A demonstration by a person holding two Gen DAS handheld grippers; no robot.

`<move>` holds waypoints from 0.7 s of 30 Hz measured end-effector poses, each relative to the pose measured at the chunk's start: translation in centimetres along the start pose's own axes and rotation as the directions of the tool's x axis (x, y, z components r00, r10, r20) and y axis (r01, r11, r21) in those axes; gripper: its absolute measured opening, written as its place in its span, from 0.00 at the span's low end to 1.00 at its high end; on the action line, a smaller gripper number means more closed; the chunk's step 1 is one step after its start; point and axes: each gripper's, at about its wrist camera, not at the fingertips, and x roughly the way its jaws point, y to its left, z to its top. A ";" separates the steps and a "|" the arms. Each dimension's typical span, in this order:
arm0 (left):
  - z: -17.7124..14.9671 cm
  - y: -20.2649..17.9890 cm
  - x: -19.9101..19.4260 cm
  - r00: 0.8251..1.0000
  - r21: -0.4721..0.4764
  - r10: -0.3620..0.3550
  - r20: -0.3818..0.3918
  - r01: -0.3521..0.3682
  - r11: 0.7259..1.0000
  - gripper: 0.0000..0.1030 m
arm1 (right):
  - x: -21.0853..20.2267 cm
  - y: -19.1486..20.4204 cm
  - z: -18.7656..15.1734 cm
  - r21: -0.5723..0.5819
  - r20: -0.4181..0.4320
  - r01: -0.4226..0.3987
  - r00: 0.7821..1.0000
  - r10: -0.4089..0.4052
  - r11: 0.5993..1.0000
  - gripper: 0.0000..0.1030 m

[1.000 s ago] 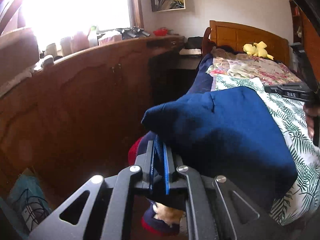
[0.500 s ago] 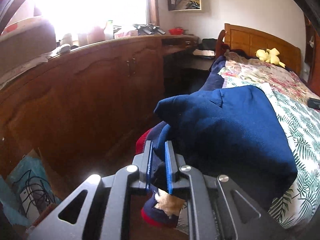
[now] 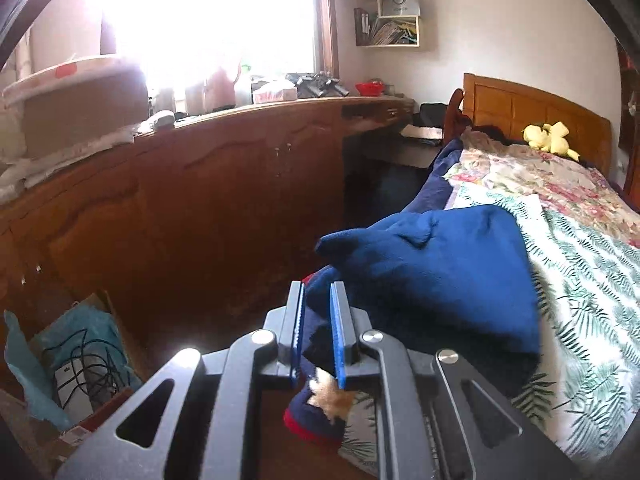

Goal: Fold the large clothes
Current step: 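Lower the blazer beside the bed and open the left tool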

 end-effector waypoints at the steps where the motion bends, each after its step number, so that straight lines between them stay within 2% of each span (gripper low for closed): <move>1: 0.1 -0.6 -0.6 1.000 0.006 -0.012 0.007 0.011 1.000 0.11 | -0.6 -0.1 -0.2 0.000 0.006 0.005 1.000 -0.005 1.000 0.30; 3: 0.5 -1.9 -1.6 1.000 0.026 -0.024 0.018 0.024 0.999 0.11 | -2.0 -0.3 -0.7 0.001 0.022 0.016 1.000 -0.016 1.000 0.42; 7: 1.3 -5.1 -4.1 0.996 0.067 -0.064 0.060 0.060 0.996 0.11 | -4.5 -1.0 -1.6 0.009 0.038 0.037 0.999 -0.037 0.999 0.52; 9: 1.7 -6.7 -5.2 0.995 0.080 -0.067 0.076 0.061 0.995 0.12 | -5.7 -1.4 -2.1 0.012 0.043 0.049 0.998 -0.050 0.999 0.55; 16: 2.5 -12.4 -7.6 0.968 0.127 -0.242 0.065 0.232 0.964 0.17 | -9.4 -3.1 -4.2 0.040 0.060 0.090 0.994 -0.092 0.995 0.60; 21: 1.9 -17.1 -8.6 0.951 0.177 -0.304 0.051 0.291 0.940 0.17 | -11.8 -4.9 -5.9 0.075 0.064 0.123 0.990 -0.128 0.990 0.63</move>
